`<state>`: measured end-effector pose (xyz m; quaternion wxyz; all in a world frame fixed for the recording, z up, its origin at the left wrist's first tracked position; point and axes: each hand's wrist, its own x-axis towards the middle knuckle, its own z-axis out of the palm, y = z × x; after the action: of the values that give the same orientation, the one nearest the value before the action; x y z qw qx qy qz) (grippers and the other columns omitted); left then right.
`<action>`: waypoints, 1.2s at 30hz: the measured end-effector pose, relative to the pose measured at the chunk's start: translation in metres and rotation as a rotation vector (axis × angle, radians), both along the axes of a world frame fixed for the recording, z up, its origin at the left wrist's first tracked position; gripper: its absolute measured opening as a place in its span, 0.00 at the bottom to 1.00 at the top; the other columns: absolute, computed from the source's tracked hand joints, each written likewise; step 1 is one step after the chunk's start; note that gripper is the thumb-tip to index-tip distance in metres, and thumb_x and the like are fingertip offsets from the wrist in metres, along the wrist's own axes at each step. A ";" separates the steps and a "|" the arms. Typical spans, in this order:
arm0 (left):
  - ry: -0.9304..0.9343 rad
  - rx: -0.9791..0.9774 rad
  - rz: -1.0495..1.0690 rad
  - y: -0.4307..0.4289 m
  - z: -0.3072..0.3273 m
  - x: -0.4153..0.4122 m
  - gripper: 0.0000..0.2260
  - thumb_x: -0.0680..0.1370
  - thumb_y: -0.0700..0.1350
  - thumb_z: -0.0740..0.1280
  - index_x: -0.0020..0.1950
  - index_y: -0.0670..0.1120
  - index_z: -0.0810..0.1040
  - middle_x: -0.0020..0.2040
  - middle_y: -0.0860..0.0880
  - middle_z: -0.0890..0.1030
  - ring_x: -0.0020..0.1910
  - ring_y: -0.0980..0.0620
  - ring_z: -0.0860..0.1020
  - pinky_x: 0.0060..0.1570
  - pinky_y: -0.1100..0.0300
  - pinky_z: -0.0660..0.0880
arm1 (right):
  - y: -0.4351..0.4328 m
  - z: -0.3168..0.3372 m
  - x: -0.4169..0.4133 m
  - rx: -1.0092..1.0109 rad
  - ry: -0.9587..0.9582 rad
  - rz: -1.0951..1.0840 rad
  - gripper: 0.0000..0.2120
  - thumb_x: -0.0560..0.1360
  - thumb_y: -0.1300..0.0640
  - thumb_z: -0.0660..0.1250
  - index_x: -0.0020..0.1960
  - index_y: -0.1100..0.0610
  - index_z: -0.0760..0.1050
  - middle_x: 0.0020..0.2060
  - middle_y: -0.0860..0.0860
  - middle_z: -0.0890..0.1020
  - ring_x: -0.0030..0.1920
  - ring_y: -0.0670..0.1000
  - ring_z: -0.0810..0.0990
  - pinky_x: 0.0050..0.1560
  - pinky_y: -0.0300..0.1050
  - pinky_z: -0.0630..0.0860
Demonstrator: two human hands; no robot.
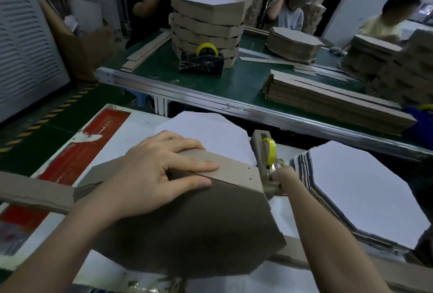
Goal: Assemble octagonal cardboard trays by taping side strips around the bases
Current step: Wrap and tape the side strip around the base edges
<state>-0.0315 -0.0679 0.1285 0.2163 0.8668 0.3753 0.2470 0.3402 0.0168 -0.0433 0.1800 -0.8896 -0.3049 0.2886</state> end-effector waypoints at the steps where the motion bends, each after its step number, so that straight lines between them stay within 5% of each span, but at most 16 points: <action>1: 0.007 -0.003 0.005 0.001 0.000 0.001 0.17 0.68 0.72 0.55 0.54 0.76 0.75 0.60 0.72 0.70 0.63 0.65 0.67 0.60 0.53 0.70 | 0.004 -0.003 0.003 -0.017 -0.025 0.003 0.10 0.77 0.65 0.65 0.39 0.62 0.67 0.40 0.59 0.76 0.50 0.62 0.82 0.53 0.59 0.81; 4: 0.016 0.000 0.021 0.003 0.001 0.004 0.18 0.68 0.72 0.55 0.54 0.75 0.75 0.61 0.71 0.71 0.63 0.66 0.66 0.60 0.55 0.70 | 0.014 -0.006 0.008 -0.026 0.035 -0.044 0.08 0.77 0.66 0.66 0.41 0.64 0.69 0.40 0.60 0.77 0.40 0.58 0.81 0.42 0.53 0.82; 9: -0.008 0.029 0.032 0.001 -0.001 0.007 0.18 0.68 0.71 0.56 0.54 0.74 0.76 0.60 0.69 0.74 0.62 0.65 0.68 0.59 0.54 0.71 | 0.010 -0.006 0.010 0.190 0.363 -0.237 0.05 0.77 0.62 0.69 0.46 0.63 0.74 0.36 0.57 0.81 0.31 0.52 0.77 0.23 0.41 0.69; 15: -0.057 0.064 0.028 -0.004 -0.003 0.008 0.17 0.70 0.69 0.59 0.54 0.70 0.79 0.59 0.67 0.76 0.60 0.61 0.72 0.56 0.50 0.73 | -0.024 -0.013 0.003 0.441 0.454 -0.348 0.15 0.74 0.51 0.74 0.48 0.62 0.76 0.40 0.56 0.80 0.37 0.52 0.78 0.35 0.44 0.72; 19: -0.053 0.076 0.024 -0.004 -0.005 0.007 0.16 0.70 0.70 0.58 0.54 0.72 0.78 0.59 0.67 0.76 0.60 0.62 0.71 0.55 0.50 0.74 | -0.052 -0.028 0.001 0.528 0.475 -0.320 0.08 0.78 0.60 0.69 0.43 0.63 0.75 0.45 0.59 0.80 0.38 0.49 0.75 0.36 0.40 0.71; 22: -0.061 0.084 0.026 -0.005 -0.007 0.006 0.16 0.70 0.69 0.59 0.54 0.72 0.78 0.58 0.67 0.76 0.60 0.62 0.72 0.54 0.51 0.74 | -0.061 -0.038 0.003 0.551 0.477 -0.295 0.09 0.78 0.59 0.69 0.42 0.62 0.75 0.48 0.60 0.80 0.46 0.53 0.77 0.53 0.48 0.76; 25: -0.069 0.085 0.028 -0.007 -0.008 0.003 0.15 0.70 0.69 0.60 0.54 0.72 0.78 0.59 0.68 0.76 0.60 0.62 0.71 0.55 0.52 0.74 | -0.062 -0.048 0.005 0.562 0.456 -0.310 0.11 0.78 0.59 0.70 0.38 0.61 0.74 0.48 0.62 0.80 0.44 0.52 0.77 0.51 0.49 0.74; 29: -0.068 0.069 0.029 -0.005 -0.008 0.001 0.15 0.70 0.69 0.59 0.53 0.73 0.77 0.59 0.69 0.75 0.61 0.63 0.70 0.57 0.54 0.72 | -0.058 -0.056 0.007 0.575 0.452 -0.325 0.13 0.77 0.62 0.70 0.36 0.62 0.72 0.58 0.60 0.80 0.59 0.60 0.78 0.61 0.55 0.74; 32: -0.061 0.075 0.030 -0.003 -0.008 0.001 0.15 0.70 0.70 0.59 0.53 0.74 0.77 0.59 0.69 0.75 0.61 0.63 0.70 0.56 0.53 0.73 | -0.059 -0.059 0.010 0.583 0.475 -0.348 0.12 0.77 0.65 0.69 0.37 0.63 0.71 0.58 0.60 0.79 0.56 0.58 0.79 0.58 0.51 0.77; 36: -0.068 0.085 0.027 0.001 -0.010 0.002 0.14 0.71 0.68 0.60 0.54 0.73 0.77 0.59 0.68 0.75 0.60 0.62 0.71 0.55 0.51 0.74 | -0.074 -0.062 0.018 0.558 0.506 -0.358 0.09 0.78 0.60 0.69 0.42 0.63 0.73 0.45 0.61 0.79 0.45 0.54 0.76 0.46 0.45 0.76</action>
<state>-0.0298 -0.0667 0.1184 0.1884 0.8611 0.3687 0.2950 0.3582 -0.0574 -0.1054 0.5308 -0.7466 -0.1579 0.3687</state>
